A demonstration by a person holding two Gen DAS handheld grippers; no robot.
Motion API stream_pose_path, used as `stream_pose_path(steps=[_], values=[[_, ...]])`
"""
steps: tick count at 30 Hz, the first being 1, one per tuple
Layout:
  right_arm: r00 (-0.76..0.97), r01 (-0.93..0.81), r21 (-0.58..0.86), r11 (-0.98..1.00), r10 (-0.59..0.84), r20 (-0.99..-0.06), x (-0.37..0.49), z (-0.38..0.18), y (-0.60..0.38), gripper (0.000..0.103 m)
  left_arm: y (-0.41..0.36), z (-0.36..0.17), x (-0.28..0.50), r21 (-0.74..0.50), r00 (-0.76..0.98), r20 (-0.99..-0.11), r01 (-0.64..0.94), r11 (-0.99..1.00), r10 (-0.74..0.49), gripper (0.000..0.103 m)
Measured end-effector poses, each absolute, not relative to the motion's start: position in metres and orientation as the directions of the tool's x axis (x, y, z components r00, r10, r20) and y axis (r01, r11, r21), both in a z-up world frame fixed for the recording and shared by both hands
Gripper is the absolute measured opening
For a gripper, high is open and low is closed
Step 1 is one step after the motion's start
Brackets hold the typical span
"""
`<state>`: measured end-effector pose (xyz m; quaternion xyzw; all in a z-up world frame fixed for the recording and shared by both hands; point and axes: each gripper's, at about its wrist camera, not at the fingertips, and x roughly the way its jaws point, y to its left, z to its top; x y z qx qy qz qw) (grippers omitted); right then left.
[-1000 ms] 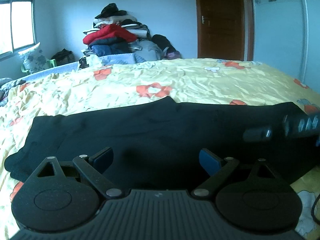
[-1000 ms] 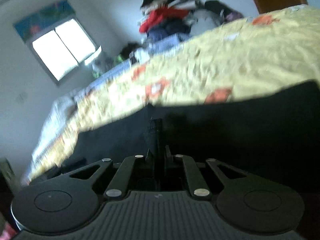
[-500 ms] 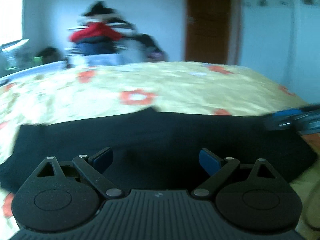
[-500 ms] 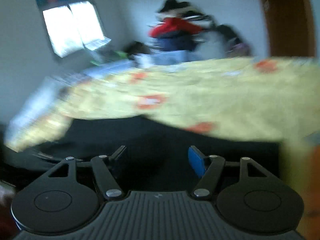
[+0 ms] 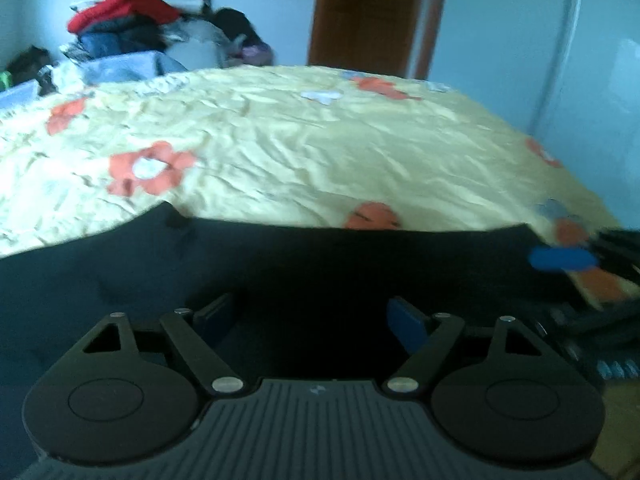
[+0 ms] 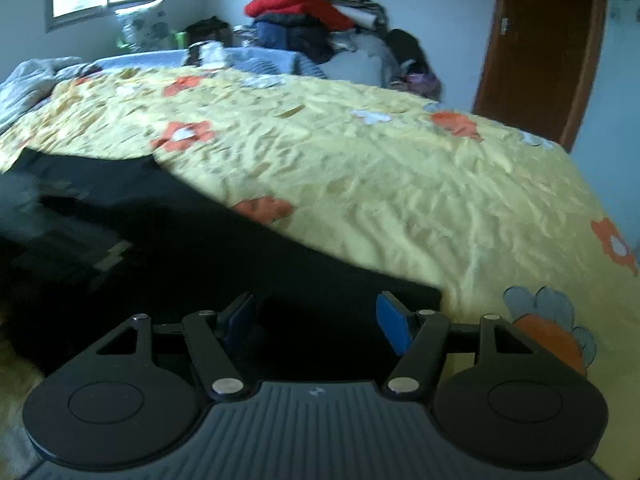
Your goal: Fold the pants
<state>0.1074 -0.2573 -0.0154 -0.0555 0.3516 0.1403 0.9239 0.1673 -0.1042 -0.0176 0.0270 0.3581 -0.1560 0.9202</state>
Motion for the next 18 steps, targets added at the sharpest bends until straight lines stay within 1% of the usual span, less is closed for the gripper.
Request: stream_pose_path(steps=[3,7,10,13,15,16,18], values=[[0.715,-0.281,0.030,0.959,0.230,-0.661,0.109,-0.024,-0.259,0.068,-0.102,-0.015,0.166,-0.039,0.711,-0.660,0.289,0.956,-0.242,0.085],[0.746,-0.228,0.059,0.972,0.213,-0.631,0.103,-0.014,-0.253,0.069,-0.092,-0.006,0.149,0.009,0.753,-0.632,0.247,0.969,-0.186,0.086],[0.734,-0.304,0.106,0.947,0.303,-0.608,0.091,-0.007,-0.234,0.069,-0.075,-0.002,0.137,0.016,0.776,-0.614,0.195,0.981,-0.144,0.090],[0.697,-0.373,0.102,0.922,0.351,-0.625,0.087,-0.012,-0.208,0.069,-0.062,-0.005,0.127,0.054,0.771,-0.631,0.158,0.986,-0.089,0.090],[0.672,-0.390,0.099,0.915,0.356,-0.649,0.089,-0.020,-0.195,0.069,-0.056,-0.011,0.124,0.096,0.773,-0.632,0.144,0.985,-0.052,0.091],[0.680,-0.390,0.075,0.918,0.342,-0.648,0.089,-0.023,-0.190,0.071,-0.054,-0.014,0.125,0.116,0.775,-0.631,0.137,0.984,-0.034,0.093],[0.689,-0.380,0.045,0.924,0.315,-0.652,0.089,-0.022,-0.184,0.072,-0.046,-0.015,0.125,0.133,0.789,-0.614,0.109,0.985,-0.005,0.093]])
